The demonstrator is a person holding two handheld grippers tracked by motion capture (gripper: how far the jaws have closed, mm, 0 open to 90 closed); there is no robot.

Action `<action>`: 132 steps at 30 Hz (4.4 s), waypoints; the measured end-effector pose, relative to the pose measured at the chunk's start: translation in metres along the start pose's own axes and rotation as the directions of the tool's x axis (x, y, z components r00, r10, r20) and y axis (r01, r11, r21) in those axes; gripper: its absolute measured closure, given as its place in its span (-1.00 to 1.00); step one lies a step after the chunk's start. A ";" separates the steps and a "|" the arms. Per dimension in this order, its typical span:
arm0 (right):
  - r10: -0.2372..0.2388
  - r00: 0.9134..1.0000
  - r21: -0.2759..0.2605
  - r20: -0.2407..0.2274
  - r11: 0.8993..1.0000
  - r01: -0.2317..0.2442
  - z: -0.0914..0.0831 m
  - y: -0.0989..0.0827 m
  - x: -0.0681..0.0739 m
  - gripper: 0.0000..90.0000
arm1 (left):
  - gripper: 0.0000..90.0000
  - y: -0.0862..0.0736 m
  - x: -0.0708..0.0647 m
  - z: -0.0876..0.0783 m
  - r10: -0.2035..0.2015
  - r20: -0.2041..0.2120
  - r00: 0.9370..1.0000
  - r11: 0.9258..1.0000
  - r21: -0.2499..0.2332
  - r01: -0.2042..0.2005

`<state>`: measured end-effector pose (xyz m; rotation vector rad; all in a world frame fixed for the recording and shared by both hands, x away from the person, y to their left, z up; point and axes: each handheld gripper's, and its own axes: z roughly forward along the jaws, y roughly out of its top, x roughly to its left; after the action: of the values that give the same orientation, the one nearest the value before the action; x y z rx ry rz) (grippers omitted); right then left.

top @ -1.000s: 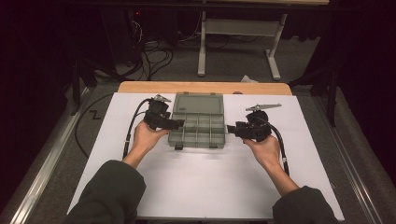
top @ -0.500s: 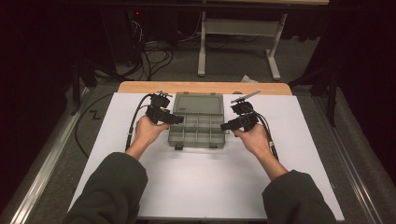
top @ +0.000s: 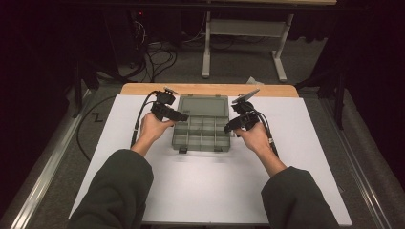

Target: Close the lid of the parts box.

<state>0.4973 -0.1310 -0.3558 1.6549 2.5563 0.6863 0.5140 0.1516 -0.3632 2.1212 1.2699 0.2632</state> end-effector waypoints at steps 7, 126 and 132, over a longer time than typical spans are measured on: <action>0.013 1.000 0.037 0.012 0.999 -0.014 0.008 0.005 0.002 0.38 | -0.41 0.005 0.003 0.005 -0.017 -0.006 1.000 1.000 0.009 0.017; -0.073 0.993 0.118 0.091 0.991 0.063 0.017 0.015 0.009 0.40 | 0.16 0.025 0.048 0.049 -0.228 0.089 0.970 0.973 0.058 0.223; -0.076 0.993 0.119 0.094 0.991 0.065 0.017 0.015 0.009 0.40 | 0.27 0.025 0.049 0.045 -0.224 0.092 0.970 0.974 0.046 0.220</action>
<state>0.5108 -0.1120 -0.3638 1.5772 2.6155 0.4483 0.5780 0.1662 -0.3897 1.9732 1.4485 0.0415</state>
